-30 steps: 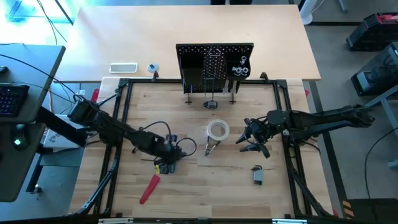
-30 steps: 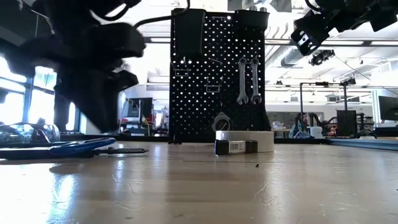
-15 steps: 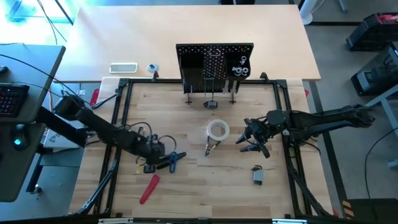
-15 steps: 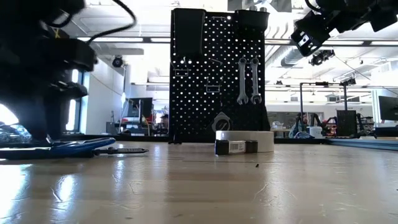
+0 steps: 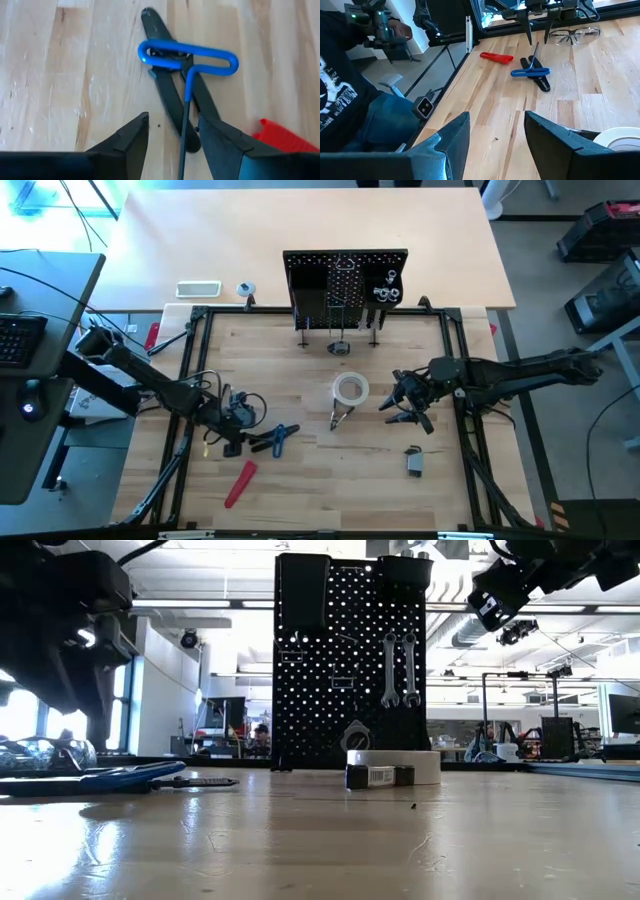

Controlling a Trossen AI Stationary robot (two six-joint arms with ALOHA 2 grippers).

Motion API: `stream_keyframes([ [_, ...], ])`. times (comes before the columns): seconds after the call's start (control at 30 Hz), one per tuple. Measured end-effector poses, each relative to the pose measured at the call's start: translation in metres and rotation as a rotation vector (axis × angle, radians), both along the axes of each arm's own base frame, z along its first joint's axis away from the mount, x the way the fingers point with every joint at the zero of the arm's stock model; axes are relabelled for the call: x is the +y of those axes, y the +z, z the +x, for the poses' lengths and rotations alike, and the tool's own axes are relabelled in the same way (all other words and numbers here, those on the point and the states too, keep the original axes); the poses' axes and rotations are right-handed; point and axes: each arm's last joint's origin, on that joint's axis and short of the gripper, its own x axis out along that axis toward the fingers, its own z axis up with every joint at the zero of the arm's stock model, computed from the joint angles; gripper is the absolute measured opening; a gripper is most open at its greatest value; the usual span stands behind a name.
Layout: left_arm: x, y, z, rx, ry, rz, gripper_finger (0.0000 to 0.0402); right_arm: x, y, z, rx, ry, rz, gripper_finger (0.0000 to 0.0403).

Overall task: Hang tools onto peg board
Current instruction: Hang the blue pick tool on the peg board

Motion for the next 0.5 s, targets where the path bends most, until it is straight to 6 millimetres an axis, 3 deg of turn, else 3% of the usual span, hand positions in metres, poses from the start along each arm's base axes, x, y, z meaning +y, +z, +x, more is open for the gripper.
stream_keyframes([
  [0.3,-0.004,-0.006,-0.013,0.158,-0.002,-0.076,0.0164,0.000,0.002,0.001,-0.026,0.000,0.002,0.0183],
  [0.5,-0.005,-0.007,-0.014,0.142,-0.011,-0.025,0.0163,-0.001,0.004,0.002,-0.057,-0.030,-0.026,0.0183],
])
